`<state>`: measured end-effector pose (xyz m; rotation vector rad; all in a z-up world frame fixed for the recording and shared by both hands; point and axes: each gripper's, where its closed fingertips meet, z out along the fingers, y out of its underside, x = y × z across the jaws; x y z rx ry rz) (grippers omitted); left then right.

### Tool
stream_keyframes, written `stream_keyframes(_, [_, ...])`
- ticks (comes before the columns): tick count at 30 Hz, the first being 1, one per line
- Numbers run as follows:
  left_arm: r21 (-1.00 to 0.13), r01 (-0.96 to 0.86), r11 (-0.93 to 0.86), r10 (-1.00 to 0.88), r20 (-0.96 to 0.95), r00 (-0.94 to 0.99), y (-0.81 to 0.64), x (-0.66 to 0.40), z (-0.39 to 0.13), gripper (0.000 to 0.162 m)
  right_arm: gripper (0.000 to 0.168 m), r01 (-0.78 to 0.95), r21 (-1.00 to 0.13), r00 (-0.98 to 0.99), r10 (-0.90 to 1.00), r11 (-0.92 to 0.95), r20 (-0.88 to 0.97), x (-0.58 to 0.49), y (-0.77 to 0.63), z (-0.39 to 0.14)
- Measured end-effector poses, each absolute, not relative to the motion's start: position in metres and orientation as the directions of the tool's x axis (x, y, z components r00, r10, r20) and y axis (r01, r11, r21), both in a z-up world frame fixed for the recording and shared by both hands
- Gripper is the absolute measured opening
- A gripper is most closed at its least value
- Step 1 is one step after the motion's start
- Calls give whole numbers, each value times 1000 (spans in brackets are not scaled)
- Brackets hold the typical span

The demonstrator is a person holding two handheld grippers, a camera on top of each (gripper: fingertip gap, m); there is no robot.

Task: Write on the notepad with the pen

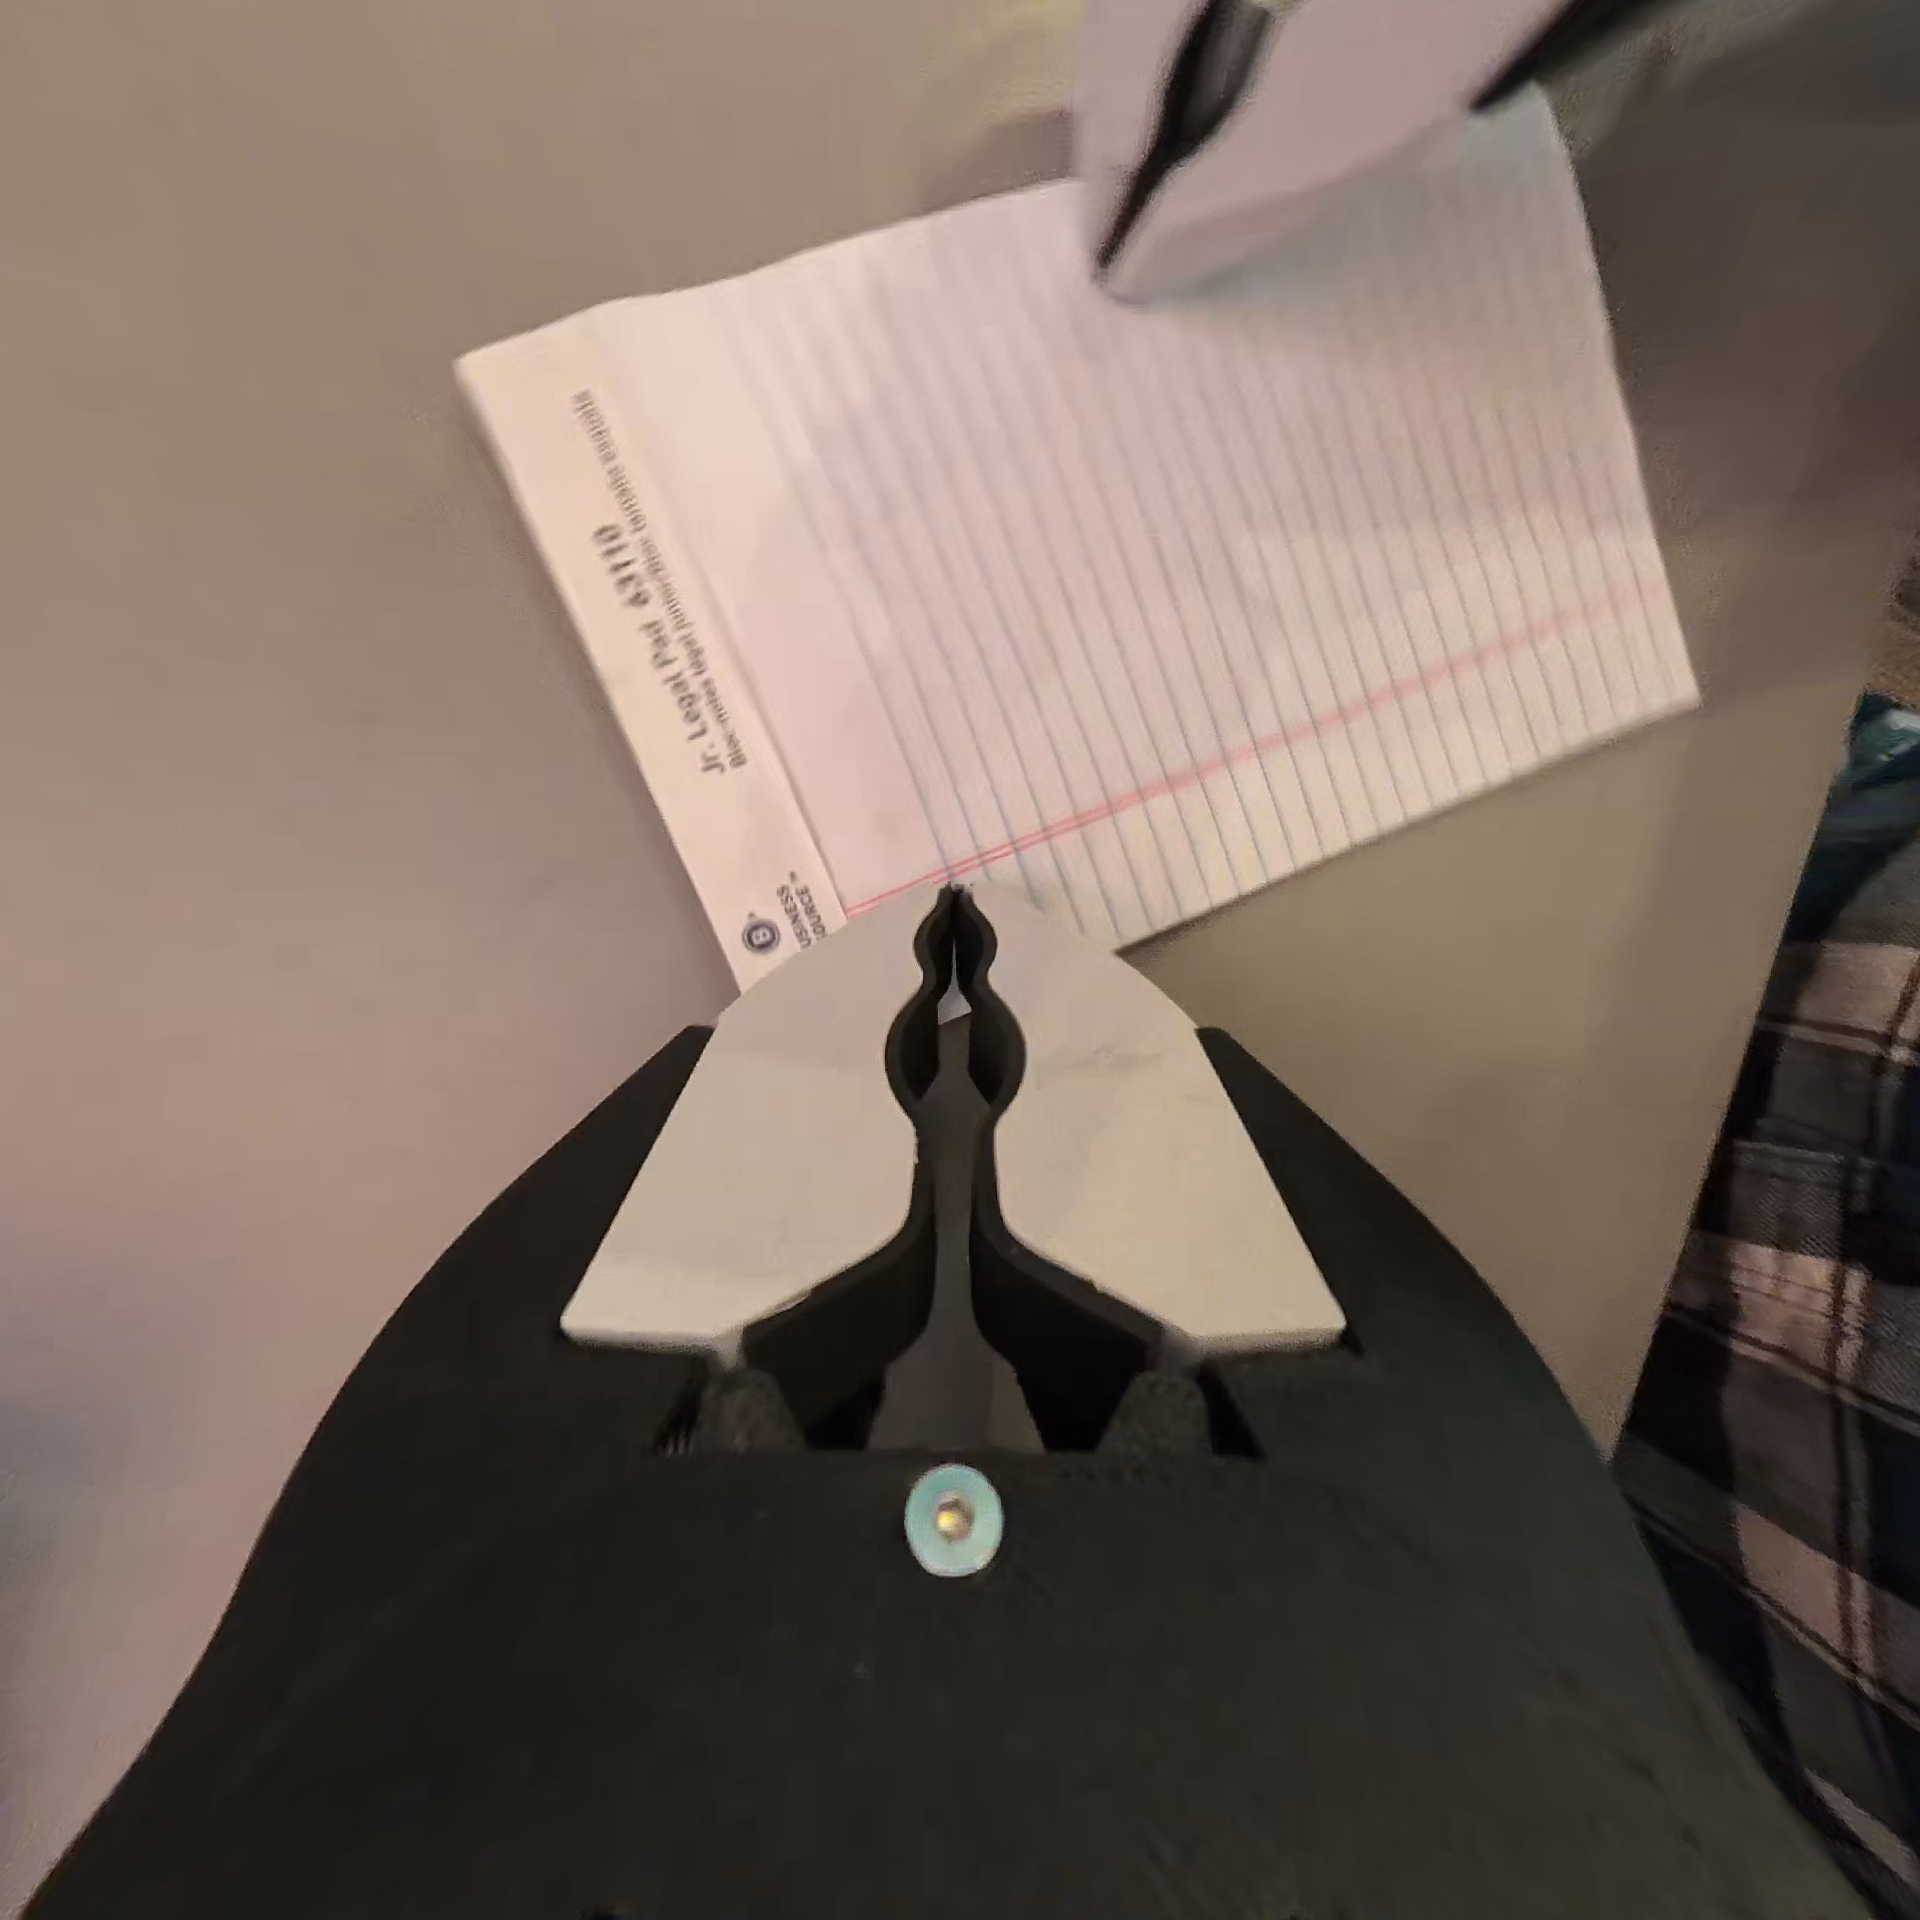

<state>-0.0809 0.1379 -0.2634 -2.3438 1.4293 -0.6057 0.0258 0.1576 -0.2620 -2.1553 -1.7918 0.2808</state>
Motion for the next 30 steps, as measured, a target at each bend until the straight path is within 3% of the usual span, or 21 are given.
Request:
stream_keyframes(9, [-471,-768,-434,-895,126,428,174,-89,-264,0,0,902,-382,222,975,-202,11,3,122,-262])
stream_keyframes(12, [-498,-762,-413,-890,42,454,185,-105,-254,10,0,862,-456,261,965,-222,23,2,130,-252])
stream_keyframes(16, [-612,-680,-403,-890,90,446,179,-115,-226,24,8,792,-552,346,937,-260,56,15,150,-227])
stream_keyframes(22, [-638,-685,-351,-921,101,377,158,-119,-229,25,15,686,-639,498,865,-348,63,55,193,-200])
stream_keyframes(30, [-702,-620,-349,-919,127,374,179,-107,-227,24,21,676,-582,603,794,-452,83,92,240,-211])
